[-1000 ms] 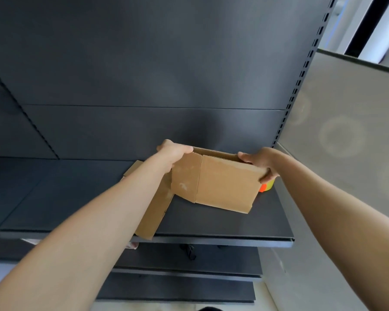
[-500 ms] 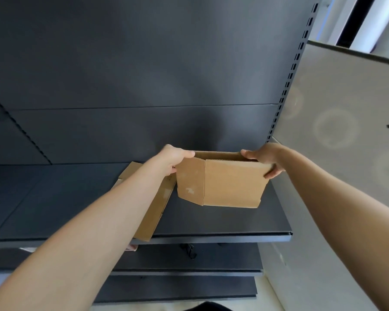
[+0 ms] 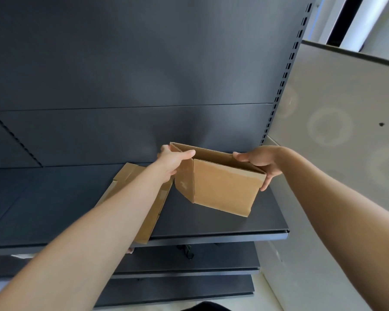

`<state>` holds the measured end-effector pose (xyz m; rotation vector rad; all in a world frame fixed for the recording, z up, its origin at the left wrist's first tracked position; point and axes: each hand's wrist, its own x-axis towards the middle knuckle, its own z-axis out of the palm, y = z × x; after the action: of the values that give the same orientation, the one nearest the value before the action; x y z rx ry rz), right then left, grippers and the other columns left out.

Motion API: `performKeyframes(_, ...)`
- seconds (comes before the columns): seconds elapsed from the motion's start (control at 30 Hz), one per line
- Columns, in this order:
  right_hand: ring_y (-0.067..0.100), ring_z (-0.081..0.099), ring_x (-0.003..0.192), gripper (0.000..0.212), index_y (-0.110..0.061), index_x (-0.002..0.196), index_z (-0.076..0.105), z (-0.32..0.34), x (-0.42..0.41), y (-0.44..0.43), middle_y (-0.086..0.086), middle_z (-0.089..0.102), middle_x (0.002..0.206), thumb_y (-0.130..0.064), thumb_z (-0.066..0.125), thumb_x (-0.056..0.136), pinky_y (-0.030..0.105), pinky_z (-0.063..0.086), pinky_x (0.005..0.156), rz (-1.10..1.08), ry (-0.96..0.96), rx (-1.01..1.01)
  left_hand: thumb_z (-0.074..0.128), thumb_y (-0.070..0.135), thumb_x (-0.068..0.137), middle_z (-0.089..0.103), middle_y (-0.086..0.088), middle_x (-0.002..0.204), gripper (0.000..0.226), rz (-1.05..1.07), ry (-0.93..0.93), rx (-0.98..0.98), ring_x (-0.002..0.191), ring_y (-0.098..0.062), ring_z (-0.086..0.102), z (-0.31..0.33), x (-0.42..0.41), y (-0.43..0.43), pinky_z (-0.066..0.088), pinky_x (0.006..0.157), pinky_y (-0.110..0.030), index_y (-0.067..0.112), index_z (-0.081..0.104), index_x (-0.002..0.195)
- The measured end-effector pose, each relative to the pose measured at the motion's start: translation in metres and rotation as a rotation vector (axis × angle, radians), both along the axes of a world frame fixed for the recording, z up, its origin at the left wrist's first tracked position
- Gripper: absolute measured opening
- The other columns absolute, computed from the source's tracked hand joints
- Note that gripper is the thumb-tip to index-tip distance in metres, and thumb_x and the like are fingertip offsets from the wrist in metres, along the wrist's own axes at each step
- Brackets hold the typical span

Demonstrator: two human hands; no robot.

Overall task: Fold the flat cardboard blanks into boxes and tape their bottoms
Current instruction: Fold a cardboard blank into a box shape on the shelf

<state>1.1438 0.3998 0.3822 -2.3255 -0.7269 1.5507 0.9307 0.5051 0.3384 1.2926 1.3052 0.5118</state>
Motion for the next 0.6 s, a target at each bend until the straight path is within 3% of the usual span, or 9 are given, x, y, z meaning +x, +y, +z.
performKeyframes(0.23, 0.045, 0.052, 0.116, 0.07, -0.012, 0.141, 0.036, -0.002, -0.004, -0.002, 0.019, 0.04, 0.141, -0.054, 0.054, 0.089, 0.057, 0.056, 0.074, -0.06, 0.045, 0.052, 0.068, 0.015, 0.085, 0.038, -0.005, 0.144, 0.079, -0.076, 0.0, 0.01, 0.131, -0.028, 0.04, 0.001, 0.0, 0.002, 0.037, 0.109, -0.045, 0.021, 0.021, 0.148)
performKeyframes(0.37, 0.044, 0.055, 0.11, 0.05, -0.003, 0.131, 0.042, -0.001, -0.013, -0.001, 0.02, 0.047, 0.131, -0.041, 0.045, 0.099, 0.057, 0.056, 0.073, -0.117, 0.061, 0.154, 0.051, -0.002, 0.087, 0.054, -0.007, 0.125, 0.061, -0.152, -0.056, 0.02, 0.114, -0.023, 0.052, 0.007, -0.009, -0.001, 0.045, 0.096, -0.035, 0.017, 0.037, 0.142)
performKeyframes(0.47, 0.043, 0.053, 0.101, 0.037, -0.005, 0.118, 0.04, 0.0, -0.019, -0.002, 0.019, 0.045, 0.116, -0.039, 0.04, 0.101, 0.057, 0.054, 0.077, -0.166, 0.027, 0.202, 0.048, -0.005, 0.089, 0.055, -0.001, 0.116, 0.064, -0.186, -0.1, 0.024, 0.106, -0.02, 0.054, 0.01, -0.016, -0.002, 0.047, 0.094, -0.034, 0.02, 0.032, 0.147)
performKeyframes(0.6, 0.041, 0.058, 0.09, 0.036, -0.008, 0.112, 0.04, -0.002, -0.024, -0.001, 0.014, 0.049, 0.089, -0.042, 0.035, 0.102, 0.054, 0.056, 0.073, -0.188, -0.003, 0.24, 0.048, 0.0, 0.094, 0.047, -0.006, 0.138, 0.07, -0.23, -0.112, 0.021, 0.121, -0.026, 0.049, 0.002, -0.026, -0.005, 0.038, 0.108, -0.044, 0.025, 0.018, 0.152)
